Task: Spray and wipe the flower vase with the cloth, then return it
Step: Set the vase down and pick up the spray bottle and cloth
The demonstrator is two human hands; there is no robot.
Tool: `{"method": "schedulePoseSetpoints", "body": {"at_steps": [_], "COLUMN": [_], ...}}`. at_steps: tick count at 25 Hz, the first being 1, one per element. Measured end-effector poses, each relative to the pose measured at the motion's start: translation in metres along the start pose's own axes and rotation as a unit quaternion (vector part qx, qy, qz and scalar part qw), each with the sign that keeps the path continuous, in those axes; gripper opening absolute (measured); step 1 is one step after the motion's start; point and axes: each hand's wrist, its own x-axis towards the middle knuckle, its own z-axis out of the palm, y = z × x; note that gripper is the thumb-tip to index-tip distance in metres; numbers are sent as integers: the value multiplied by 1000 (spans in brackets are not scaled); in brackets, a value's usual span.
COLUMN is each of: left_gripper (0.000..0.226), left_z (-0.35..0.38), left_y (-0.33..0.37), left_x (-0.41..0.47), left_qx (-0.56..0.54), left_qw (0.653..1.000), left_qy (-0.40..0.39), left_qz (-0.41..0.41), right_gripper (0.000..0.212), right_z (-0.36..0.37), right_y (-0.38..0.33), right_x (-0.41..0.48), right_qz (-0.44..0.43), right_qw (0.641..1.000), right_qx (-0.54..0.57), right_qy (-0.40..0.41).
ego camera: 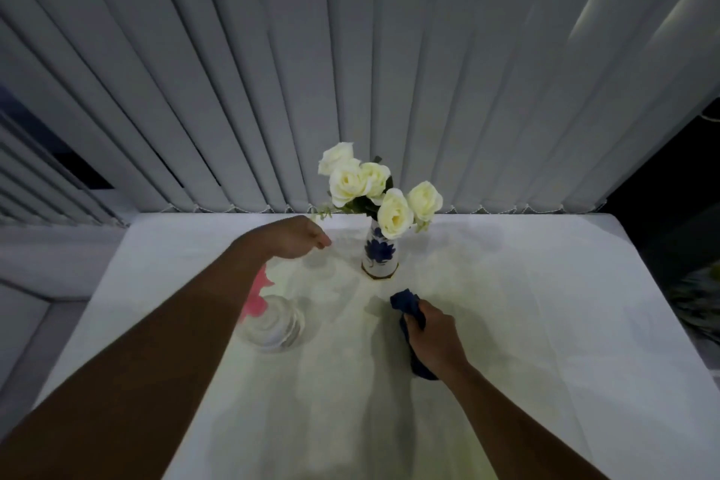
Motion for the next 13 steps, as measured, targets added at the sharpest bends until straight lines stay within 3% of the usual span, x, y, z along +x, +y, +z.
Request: {"method": "schedulePoseSetpoints", "body": {"at_steps": [3, 6, 8, 13], "left_gripper": [50, 74, 94, 66], "left_z": [-25, -6, 22, 80], "left_y": [-73, -122, -142, -141], "left_x": [-25, -61, -73, -75], "left_qx": [-8, -20, -64, -164], "left_qw": [999, 998, 994, 976], "left_qy": [46, -63, -84, 94], "left_qz": [17, -1, 29, 106], "right_gripper": [26, 23, 23, 25], "right_z": [9, 21, 27, 34], "right_y": [-7, -15, -20, -25], "right_x": [-4, -9, -10, -13], "right_qz": [-1, 14, 27, 56], "right_qw": [1000, 1000, 1000, 998], "right_qx": [-15, -24, -14, 17], "right_qy": [-2, 0, 1, 12]}}
